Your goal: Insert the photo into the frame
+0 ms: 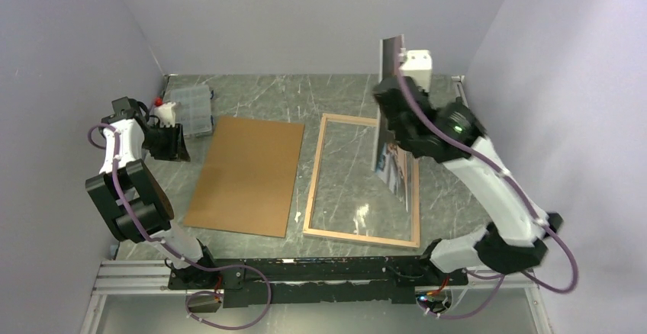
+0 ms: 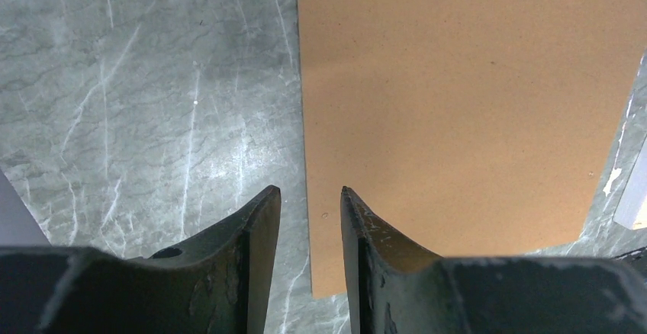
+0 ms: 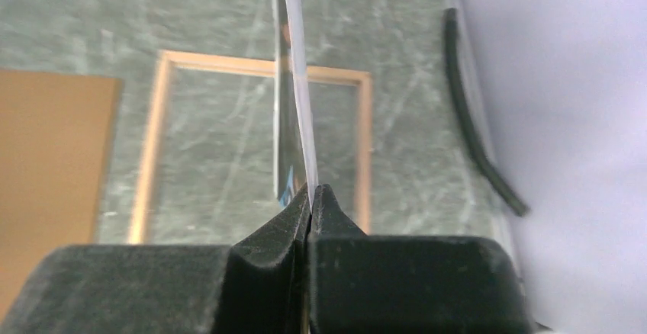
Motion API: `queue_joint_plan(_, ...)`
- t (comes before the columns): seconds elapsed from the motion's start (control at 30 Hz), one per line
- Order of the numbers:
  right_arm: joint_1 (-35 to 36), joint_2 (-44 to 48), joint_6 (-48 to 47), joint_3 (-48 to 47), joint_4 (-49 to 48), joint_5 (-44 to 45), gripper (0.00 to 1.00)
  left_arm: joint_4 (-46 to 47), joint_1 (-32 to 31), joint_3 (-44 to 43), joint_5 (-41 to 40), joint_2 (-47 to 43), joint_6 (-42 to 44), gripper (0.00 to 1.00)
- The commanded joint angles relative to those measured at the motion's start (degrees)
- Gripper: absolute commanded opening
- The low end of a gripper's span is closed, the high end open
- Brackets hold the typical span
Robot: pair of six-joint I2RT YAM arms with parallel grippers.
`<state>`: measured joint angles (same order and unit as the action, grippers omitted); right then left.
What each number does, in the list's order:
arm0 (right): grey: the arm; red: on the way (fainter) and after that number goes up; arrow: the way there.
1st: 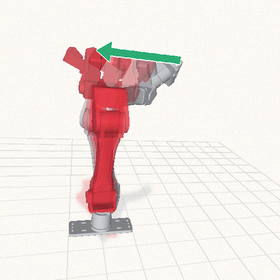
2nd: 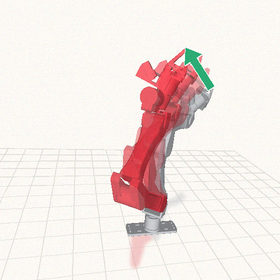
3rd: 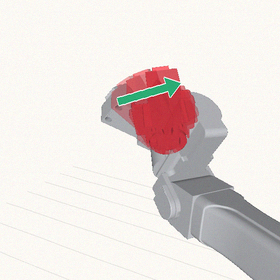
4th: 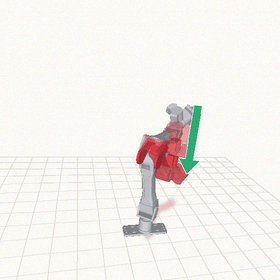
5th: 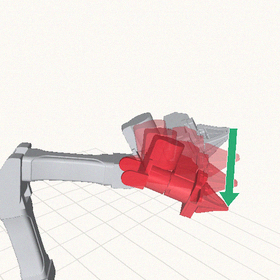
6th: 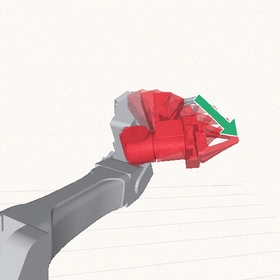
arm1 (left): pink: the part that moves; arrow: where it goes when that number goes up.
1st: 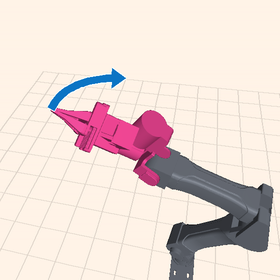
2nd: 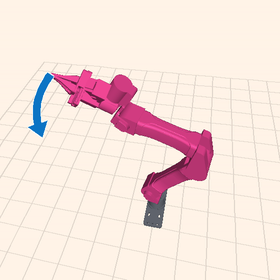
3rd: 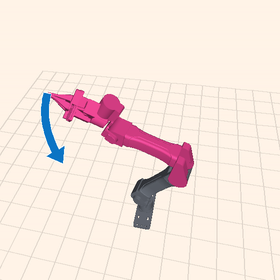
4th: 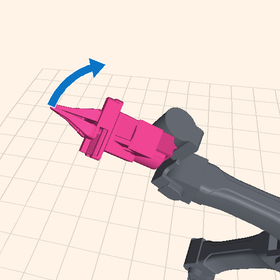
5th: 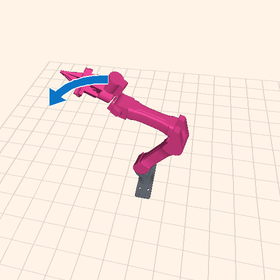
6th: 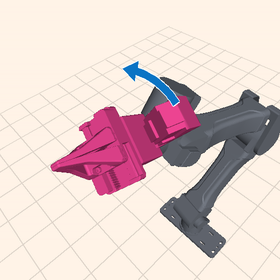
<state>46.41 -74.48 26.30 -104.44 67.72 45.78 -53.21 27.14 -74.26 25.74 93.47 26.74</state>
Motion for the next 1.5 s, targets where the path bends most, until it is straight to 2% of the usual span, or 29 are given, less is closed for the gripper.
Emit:
queue_joint_plan(0.0, 5.3, -11.4, 3.1, -7.8, 18.0, 16.2, 0.0, -1.3, -0.2, 0.2, 2.2, -2.6, -0.1, 0.41)
queue_joint_plan(0.2, 11.0, -22.0, 1.7, -11.6, 18.1, 14.5, 0.0, -1.5, -0.2, 0.8, 1.5, -3.6, 0.4, 0.41)
queue_joint_plan(0.33, 12.1, -29.9, 1.1, -8.3, 18.0, 4.6, 0.0, -1.5, -0.2, 0.7, 1.6, -3.1, 0.3, 0.41)
queue_joint_plan(0.43, 12.5, -33.9, 5.1, -4.2, 17.9, 0.1, 0.0, -1.5, -0.2, 0.4, 2.1, -3.2, 0.0, 0.41)
queue_joint_plan(0.7, 12.3, -32.0, 9.1, 2.9, 3.1, -11.5, 0.0, -1.0, -0.2, 1.4, 3.3, -4.8, -0.1, 0.42)
queue_joint_plan(0.83, 11.0, -30.9, 16.5, 3.8, -3.1, -15.9, 0.0, -0.8, -0.2, 1.7, 3.9, -5.1, -0.3, 0.42)
queue_joint_plan(1.13, 8.6, -41.4, 39.7, -8.4, 1.3, -17.0, 0.0, 0.2, -0.2, 3.1, 4.3, -5.8, -0.1, 0.42)
queue_joint_plan(1.3, 6.9, -45.3, 46.6, -11.8, 0.8, -19.1, 0.0, 0.9, -0.2, 4.6, 4.5, -6.1, -0.2, 0.43)
queue_joint_plan(1.47, 4.7, -45.5, 53.3, -10.2, 0.9, -20.0, 0.0, 1.6, -0.2, 5.3, 4.1, -5.8, 0.1, 0.43)
